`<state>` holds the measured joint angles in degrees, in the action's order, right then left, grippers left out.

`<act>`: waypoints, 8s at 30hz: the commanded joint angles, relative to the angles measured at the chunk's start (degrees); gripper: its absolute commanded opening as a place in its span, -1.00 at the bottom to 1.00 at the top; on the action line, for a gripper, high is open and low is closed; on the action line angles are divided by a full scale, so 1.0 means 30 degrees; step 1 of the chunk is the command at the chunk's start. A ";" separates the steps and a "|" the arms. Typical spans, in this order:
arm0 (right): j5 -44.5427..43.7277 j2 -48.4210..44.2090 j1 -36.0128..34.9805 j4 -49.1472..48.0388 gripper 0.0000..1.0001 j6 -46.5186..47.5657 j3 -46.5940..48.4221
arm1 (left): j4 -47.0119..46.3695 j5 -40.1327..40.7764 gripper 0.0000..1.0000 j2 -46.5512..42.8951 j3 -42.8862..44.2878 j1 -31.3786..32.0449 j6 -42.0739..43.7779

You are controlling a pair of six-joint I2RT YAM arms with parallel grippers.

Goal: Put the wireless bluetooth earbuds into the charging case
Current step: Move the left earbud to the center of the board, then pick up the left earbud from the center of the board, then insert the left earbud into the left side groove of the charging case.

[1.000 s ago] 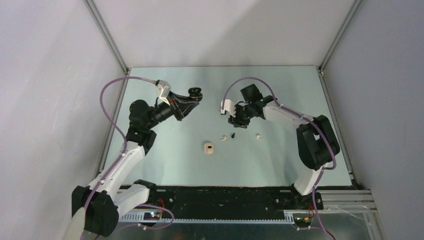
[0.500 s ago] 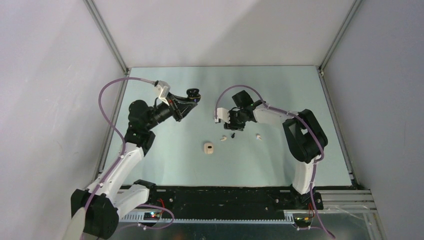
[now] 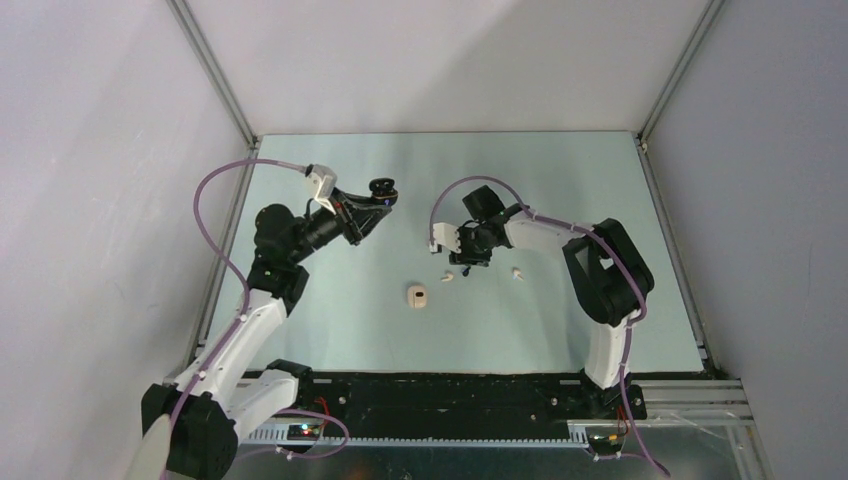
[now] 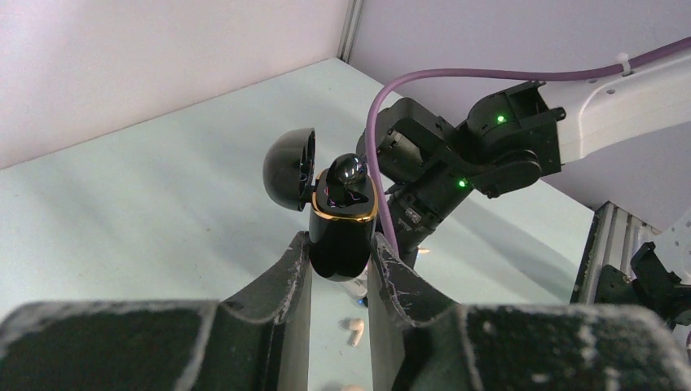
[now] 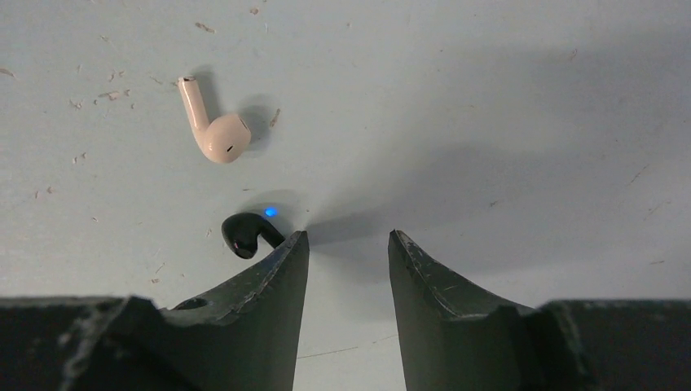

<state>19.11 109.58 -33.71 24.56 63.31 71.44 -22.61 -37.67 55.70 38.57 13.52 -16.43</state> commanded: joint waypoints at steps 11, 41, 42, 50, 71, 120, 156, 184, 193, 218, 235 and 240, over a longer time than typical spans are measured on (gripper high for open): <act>0.0244 -0.1725 -0.0654 0.1493 -0.08 -0.0236 -0.1669 | -0.1775 -0.0193 -1.00 -0.0083 -0.0349 -0.0221 0.0061; -0.2520 -0.1149 -0.1625 0.4989 -0.09 -1.2157 0.3403 | -0.1177 0.1775 -1.00 -0.0051 0.0056 -0.0698 -0.0591; -0.2659 -0.0810 -0.1624 0.5245 -0.10 -1.2396 0.3594 | -0.1156 0.1863 -1.00 -0.0074 0.0060 -0.0712 -0.0575; -0.2790 0.0406 -0.1722 0.6011 -0.15 -1.3106 0.4372 | -0.0855 0.2445 -1.00 -0.0290 0.0100 -0.0941 -0.0401; -0.3606 0.1959 -0.1822 0.6280 -0.26 -1.6375 0.5155 | -0.0602 0.2591 -1.00 -0.0789 -0.0138 -0.1422 -0.0245; 0.2104 -1.3592 -0.1029 -1.4406 -1.00 -1.7782 -0.1615 | -0.6101 -0.4175 -1.00 0.5813 0.4701 0.0528 -0.2928; -0.1165 -1.0567 -0.4490 -1.9672 -1.00 -1.5201 -0.0535 | -0.7317 -0.4805 -1.00 0.4869 0.4597 0.1035 -0.5278; -0.2665 -1.0121 -0.5091 -1.9024 -1.00 -1.6046 -0.0515 | -0.7317 -0.4899 -1.00 0.4184 0.4292 0.1009 -0.4874; -0.2306 -1.0230 -0.5110 -1.8871 -1.00 -1.6612 -0.0445 | -0.7288 -0.4916 -1.00 0.4183 0.4308 0.1014 -0.4749; -0.2266 -0.9661 -0.5042 -1.6339 -0.99 -1.7615 0.0821 | -0.7465 -0.5457 -1.00 0.3778 0.4035 0.0919 -0.3728; 0.1390 -0.9853 -0.3630 -1.5168 -0.88 -1.8767 0.1265 | -0.8631 -0.5663 -1.00 0.3300 0.3777 0.0914 -0.4224; 0.1536 -0.9808 -0.3707 -1.5572 -0.76 -1.8795 0.1265 | -0.9190 -0.5455 -1.00 0.2870 0.3341 0.0914 -0.4569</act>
<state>22.65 79.94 -45.04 -22.63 7.42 73.45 -43.83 -53.82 68.03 48.93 16.12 -29.61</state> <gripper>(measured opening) 0.120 0.280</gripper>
